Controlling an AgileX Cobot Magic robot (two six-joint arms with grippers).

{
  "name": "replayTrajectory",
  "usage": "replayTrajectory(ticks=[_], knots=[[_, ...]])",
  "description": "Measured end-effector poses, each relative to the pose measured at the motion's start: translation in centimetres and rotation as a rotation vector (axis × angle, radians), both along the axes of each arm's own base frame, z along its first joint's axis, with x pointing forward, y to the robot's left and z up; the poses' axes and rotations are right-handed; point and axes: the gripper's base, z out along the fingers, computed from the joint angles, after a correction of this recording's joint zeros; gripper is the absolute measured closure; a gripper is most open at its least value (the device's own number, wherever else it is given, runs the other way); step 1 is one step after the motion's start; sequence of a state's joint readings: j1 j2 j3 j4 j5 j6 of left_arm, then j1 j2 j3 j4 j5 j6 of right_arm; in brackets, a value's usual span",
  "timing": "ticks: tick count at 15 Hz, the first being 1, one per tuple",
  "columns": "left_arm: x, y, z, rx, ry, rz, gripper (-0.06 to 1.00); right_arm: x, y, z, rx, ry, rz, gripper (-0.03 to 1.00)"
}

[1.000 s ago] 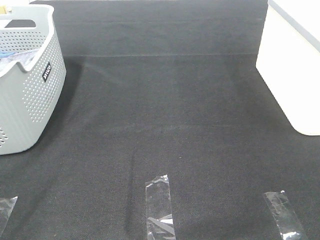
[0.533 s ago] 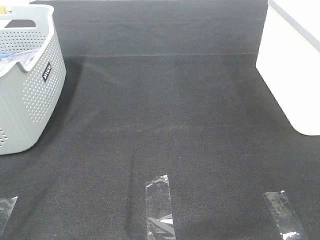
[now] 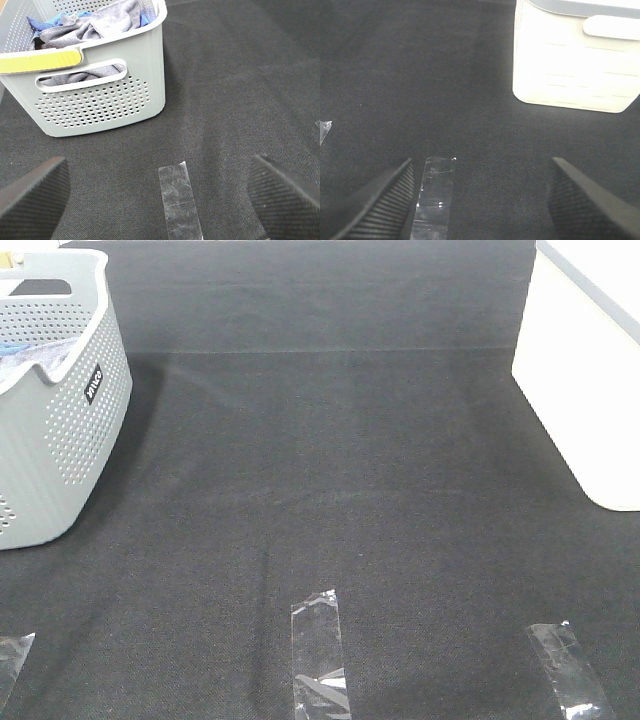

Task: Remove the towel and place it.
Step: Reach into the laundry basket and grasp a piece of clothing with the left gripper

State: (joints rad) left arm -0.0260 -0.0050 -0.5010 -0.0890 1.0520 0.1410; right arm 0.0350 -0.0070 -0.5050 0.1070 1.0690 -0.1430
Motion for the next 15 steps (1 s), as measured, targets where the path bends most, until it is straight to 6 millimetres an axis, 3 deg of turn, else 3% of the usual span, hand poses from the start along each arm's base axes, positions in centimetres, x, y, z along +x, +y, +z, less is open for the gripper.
replayTrajectory(ticks=[15], knots=[[0.0, 0.0, 0.0, 0.0, 0.0, 0.0, 0.03, 0.0, 0.0, 0.0, 0.0, 0.0, 0.0, 0.27]])
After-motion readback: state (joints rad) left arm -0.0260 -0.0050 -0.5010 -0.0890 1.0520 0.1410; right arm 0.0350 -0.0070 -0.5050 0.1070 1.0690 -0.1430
